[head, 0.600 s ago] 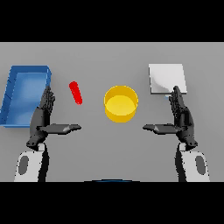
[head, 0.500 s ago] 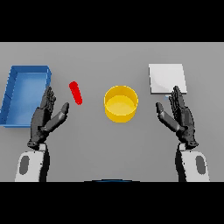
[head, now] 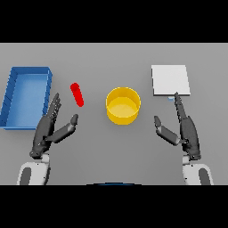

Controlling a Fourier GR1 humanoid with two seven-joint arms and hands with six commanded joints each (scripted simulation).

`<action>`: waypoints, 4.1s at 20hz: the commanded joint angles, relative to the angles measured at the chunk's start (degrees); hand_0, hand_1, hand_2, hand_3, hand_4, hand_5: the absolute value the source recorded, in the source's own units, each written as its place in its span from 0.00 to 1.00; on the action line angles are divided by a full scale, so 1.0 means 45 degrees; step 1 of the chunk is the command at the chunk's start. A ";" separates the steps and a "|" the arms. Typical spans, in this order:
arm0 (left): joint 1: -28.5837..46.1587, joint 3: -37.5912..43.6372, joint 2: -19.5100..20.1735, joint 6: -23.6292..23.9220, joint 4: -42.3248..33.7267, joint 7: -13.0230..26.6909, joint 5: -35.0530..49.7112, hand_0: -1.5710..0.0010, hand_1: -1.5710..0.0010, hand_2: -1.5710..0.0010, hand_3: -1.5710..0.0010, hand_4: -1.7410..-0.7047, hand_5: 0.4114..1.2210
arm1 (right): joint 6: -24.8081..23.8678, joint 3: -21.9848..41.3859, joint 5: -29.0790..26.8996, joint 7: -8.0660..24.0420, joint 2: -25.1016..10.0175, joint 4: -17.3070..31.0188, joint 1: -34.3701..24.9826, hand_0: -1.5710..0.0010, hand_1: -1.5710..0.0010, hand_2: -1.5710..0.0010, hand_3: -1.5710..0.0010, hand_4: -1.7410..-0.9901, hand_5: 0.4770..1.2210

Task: Pick up the red beaker and tilt it to pour out 1 green nut into yellow bowl. Pick up the yellow bowl and place it on the metallic measuring scale.

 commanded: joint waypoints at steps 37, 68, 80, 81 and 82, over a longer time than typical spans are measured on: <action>-0.7590 0.2389 -0.0707 0.1072 0.9946 -0.1807 0.0070 0.57 0.55 0.54 0.55 0.29 0.66 | 0.0617 -0.0327 -0.1054 0.0095 -0.0061 -0.0394 0.0016 1.00 1.00 1.00 1.00 0.61 0.28; -1.0254 -0.3702 0.2688 0.0237 0.7810 0.0493 -0.5380 0.00 0.00 0.00 0.00 0.00 0.90 | 0.0486 0.0004 -0.0362 -0.0122 -0.0092 -0.0464 0.0105 1.00 1.00 1.00 1.00 0.63 0.33; -1.4266 -0.8382 0.3160 -0.2696 1.0456 -0.0316 -0.9258 0.00 0.00 0.00 0.00 0.07 0.99 | 0.0277 -0.0018 -0.0352 0.0026 0.0167 -0.0346 -0.0078 1.00 1.00 1.00 1.00 0.67 0.26; -1.4539 -0.8648 0.3123 -0.2904 1.0712 -0.0534 -0.9343 0.00 0.00 0.00 0.00 0.06 0.99 | 0.0256 0.0001 -0.0423 0.0015 0.0292 -0.0357 -0.0038 1.00 1.00 1.00 1.00 0.69 0.25; -1.4806 -0.8924 0.3084 -0.3098 1.0819 -0.0704 -0.9435 0.00 0.00 0.00 0.00 0.05 0.99 | 0.0207 -0.0110 -0.0445 0.0236 0.0257 -0.0234 -0.0161 1.00 1.00 1.00 1.00 0.69 0.24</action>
